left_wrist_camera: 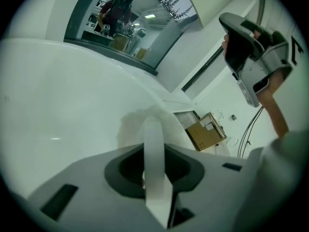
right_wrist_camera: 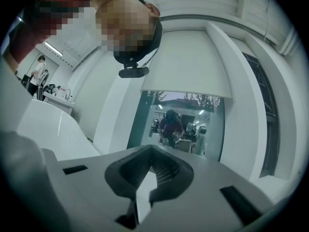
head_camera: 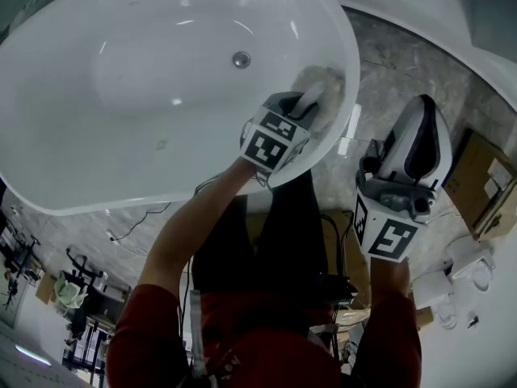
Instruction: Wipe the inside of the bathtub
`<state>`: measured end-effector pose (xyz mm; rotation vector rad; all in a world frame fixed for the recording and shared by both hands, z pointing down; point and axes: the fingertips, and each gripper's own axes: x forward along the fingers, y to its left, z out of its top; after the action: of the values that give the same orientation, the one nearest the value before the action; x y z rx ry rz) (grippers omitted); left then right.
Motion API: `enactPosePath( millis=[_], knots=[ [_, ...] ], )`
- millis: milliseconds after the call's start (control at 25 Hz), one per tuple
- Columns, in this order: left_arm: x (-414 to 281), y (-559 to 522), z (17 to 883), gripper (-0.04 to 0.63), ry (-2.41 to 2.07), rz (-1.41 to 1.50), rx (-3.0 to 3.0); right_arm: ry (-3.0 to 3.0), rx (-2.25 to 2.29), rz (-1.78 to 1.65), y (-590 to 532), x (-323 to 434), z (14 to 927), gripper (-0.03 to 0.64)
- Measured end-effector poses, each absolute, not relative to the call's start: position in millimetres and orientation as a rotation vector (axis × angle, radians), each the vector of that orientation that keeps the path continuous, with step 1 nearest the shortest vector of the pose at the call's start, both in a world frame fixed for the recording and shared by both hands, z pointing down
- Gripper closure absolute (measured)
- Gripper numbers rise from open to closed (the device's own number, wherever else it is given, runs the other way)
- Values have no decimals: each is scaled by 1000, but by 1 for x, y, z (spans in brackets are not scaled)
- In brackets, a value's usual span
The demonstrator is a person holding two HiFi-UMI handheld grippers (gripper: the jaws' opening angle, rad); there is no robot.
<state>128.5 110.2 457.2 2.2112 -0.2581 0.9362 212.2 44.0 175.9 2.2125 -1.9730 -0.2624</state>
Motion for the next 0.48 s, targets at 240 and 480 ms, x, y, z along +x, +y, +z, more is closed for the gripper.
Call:
enactPosePath(
  millis=[240, 480],
  knots=[
    [129, 104, 480, 501, -308, 961, 2216, -2020, 2205, -209, 30, 215, 196, 606],
    [120, 94, 514, 502, -362, 979, 2195, -2082, 2160, -147, 7, 202, 225, 606]
  ],
)
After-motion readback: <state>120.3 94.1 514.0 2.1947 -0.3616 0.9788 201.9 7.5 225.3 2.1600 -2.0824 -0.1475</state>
